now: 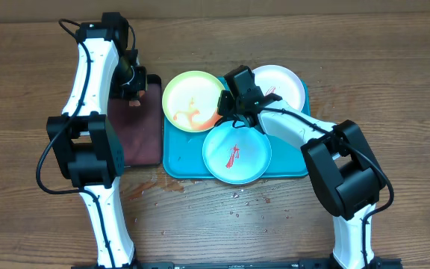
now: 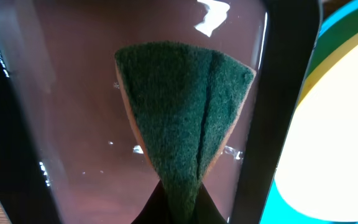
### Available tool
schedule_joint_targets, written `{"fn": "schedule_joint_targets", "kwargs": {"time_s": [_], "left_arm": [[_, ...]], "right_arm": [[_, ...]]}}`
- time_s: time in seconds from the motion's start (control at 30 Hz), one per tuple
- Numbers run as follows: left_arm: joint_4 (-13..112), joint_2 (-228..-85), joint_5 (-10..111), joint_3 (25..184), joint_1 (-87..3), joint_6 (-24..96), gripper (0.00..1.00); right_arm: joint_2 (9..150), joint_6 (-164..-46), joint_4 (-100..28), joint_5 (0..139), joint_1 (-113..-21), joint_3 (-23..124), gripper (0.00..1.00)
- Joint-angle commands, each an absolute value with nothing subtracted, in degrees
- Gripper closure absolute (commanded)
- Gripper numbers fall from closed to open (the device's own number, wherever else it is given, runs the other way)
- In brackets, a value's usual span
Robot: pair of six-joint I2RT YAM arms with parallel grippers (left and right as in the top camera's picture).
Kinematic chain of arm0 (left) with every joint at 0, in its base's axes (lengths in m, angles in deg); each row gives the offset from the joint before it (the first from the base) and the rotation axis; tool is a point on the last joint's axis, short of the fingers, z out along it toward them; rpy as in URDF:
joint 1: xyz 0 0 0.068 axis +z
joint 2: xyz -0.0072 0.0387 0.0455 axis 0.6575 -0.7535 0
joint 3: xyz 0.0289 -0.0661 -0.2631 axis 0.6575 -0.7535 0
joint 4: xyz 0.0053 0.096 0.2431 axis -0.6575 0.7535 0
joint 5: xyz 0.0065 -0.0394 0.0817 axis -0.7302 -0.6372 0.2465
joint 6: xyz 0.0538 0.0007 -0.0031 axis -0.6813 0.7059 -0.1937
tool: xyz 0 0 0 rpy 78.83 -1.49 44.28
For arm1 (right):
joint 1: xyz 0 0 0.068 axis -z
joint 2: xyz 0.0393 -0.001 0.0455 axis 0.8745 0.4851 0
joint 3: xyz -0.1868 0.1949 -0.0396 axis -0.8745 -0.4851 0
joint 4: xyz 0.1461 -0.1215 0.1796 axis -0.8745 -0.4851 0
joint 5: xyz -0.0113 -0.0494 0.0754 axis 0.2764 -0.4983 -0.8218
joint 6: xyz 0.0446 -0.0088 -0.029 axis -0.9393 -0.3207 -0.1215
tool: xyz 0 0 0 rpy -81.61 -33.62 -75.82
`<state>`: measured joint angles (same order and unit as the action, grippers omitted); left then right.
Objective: Clean dirty plates on tray and stack at the side
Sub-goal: 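Dip the sponge into the black tray water and release it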
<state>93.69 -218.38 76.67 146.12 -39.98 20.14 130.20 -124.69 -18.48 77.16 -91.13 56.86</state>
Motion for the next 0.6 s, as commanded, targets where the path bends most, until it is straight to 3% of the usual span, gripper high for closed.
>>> {"fn": "schedule_joint_targets", "kwargs": {"time_s": [0.0,0.57], "left_arm": [[92.7,-218.2,75.0,143.1,-40.1,18.8,0.96],[92.9,-218.2,75.4,136.9,-40.1,19.9,0.96]], "right_arm": [[126.7,-123.8,-18.5,78.1,-91.7,60.0,0.96],[126.7,-122.5,-19.5,78.1,-91.7,60.4,0.96]]}}
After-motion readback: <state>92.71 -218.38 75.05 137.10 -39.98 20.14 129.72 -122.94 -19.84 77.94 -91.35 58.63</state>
